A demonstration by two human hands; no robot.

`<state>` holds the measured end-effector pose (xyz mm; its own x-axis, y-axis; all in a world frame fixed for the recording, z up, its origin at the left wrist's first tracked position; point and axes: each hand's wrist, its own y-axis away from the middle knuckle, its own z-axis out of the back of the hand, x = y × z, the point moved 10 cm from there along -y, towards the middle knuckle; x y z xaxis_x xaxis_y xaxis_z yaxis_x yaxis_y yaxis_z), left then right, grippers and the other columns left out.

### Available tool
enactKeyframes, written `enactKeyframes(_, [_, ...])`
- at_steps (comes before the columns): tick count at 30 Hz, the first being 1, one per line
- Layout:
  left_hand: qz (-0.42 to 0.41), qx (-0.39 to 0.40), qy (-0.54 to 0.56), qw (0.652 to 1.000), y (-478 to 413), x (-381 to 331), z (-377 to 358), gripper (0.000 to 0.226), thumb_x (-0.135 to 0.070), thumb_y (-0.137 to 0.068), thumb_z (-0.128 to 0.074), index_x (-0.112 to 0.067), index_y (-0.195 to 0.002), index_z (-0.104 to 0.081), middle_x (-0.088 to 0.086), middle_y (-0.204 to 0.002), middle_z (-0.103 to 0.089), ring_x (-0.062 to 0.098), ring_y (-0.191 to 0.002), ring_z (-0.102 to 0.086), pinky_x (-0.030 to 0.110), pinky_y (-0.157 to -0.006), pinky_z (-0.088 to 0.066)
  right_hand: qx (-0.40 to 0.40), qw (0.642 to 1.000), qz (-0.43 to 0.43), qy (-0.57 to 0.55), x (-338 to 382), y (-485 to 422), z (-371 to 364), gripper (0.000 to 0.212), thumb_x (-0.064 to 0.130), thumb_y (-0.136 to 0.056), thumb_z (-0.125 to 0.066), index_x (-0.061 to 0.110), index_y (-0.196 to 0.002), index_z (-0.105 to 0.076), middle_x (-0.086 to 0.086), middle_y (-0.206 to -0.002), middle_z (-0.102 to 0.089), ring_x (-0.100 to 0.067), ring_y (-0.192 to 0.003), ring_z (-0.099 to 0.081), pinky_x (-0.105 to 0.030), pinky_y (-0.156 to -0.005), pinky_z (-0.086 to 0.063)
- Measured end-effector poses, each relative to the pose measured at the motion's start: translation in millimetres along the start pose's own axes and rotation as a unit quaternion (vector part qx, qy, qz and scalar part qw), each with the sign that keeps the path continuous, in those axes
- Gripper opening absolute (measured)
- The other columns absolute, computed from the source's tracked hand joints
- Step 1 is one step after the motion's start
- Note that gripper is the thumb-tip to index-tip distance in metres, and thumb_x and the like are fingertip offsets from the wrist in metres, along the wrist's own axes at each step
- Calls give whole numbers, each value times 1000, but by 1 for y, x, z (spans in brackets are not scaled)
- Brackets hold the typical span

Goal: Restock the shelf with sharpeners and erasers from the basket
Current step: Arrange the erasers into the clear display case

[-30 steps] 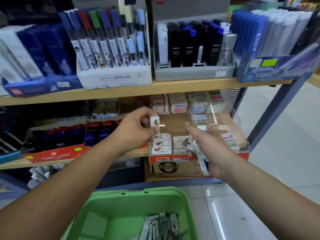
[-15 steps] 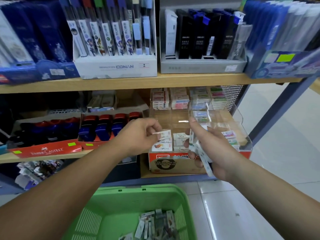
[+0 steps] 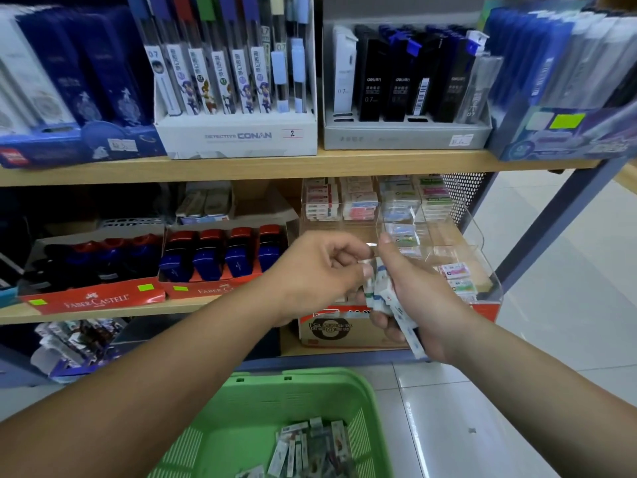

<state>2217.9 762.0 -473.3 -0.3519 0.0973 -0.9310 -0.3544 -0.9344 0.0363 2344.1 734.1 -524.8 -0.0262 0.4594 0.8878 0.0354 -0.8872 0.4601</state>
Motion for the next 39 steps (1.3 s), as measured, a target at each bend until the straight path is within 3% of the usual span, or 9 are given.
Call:
enactKeyframes(4, [42, -35, 47, 997, -1, 13, 16, 22, -6, -97, -69, -15, -116, -70, 8, -94, -76, 12, -76, -71, 19, -63, -54, -27, 1000, 10, 5, 3, 1, 10, 56, 69, -99, -49, 18, -102, -71, -11, -69, -71, -24, -50, -56, -24, -46, -34])
enactKeyframes(8, [58, -43, 82, 994, -1, 21, 25, 18, -6, -99, -66, -16, -111, -74, 12, -95, -77, 17, -80, -68, 25, -69, -58, -22, 1000, 14, 0, 4, 1, 13, 62, 71, -96, -52, 13, -109, -70, -12, -83, -77, -22, -49, -54, -20, -43, -36])
enactKeyframes(13, [66, -54, 133, 987, 0, 20, 20, 26, -9, -97, -69, -17, -121, -66, 9, -97, -76, 16, -81, -69, 27, -69, -58, 18, 998, 59, 11, 12, 7, 3, 23, 45, -93, -74, 23, -87, -72, -12, -79, -72, -19, -47, -52, -19, -40, -35])
enactKeyframes(17, [98, -56, 190, 975, -1, 27, 12, 30, -12, -91, -78, -10, -118, -67, 14, -106, -76, 21, -88, -70, 33, -72, -56, 0, 997, 78, 10, 17, 7, 7, 24, 44, -93, -75, 21, -87, -71, -9, -73, -68, -21, -49, -50, -21, -43, -33])
enactKeyframes(21, [109, -75, 111, 985, 0, 22, 20, 17, -14, -102, -63, -17, -118, -62, 9, -110, -71, 24, -78, -76, 31, -54, -58, -95, 993, 64, -2, 18, 5, 37, 45, 58, -92, -70, 15, -104, -69, -12, -77, -68, -22, -51, -55, -24, -43, -40])
enactKeyframes(23, [101, -87, 33, 990, 0, 20, 26, 18, -19, -105, -56, -24, -122, -57, 2, -114, -64, 26, -71, -76, 29, -49, -56, -133, 990, 43, -18, 15, 6, 55, 51, 67, -90, -66, 20, -107, -71, -12, -91, -73, -26, -66, -67, -27, -49, -50])
enactKeyframes(29, [88, -60, -75, 992, -10, 10, 12, 26, -1, -100, -59, -22, -113, -64, 3, -103, -65, 12, -71, -66, 17, -52, -50, -103, 992, 3, -68, 6, 11, 80, 43, 51, -100, -47, 15, -107, -69, -19, -94, -76, -23, -61, -66, -30, -53, -49])
enactKeyframes(34, [53, -34, -88, 994, -32, -13, -27, 23, -3, -98, -64, -19, -114, -70, 9, -101, -68, 18, -76, -74, 28, -69, -64, -208, 977, 43, -31, 11, 16, 136, 15, 40, -105, -53, 27, -109, -59, -7, -97, -78, -27, -74, -79, -41, -66, -63])
enactKeyframes(39, [23, -31, -127, 991, -68, -30, -58, 20, -9, -94, -72, -19, -112, -71, 4, -95, -70, 17, -76, -70, 30, -70, -63, -290, 954, 77, 4, 8, 30, 182, 28, 49, -103, -54, 27, -120, -55, -6, -106, -69, -19, -72, -70, -28, -50, -47])
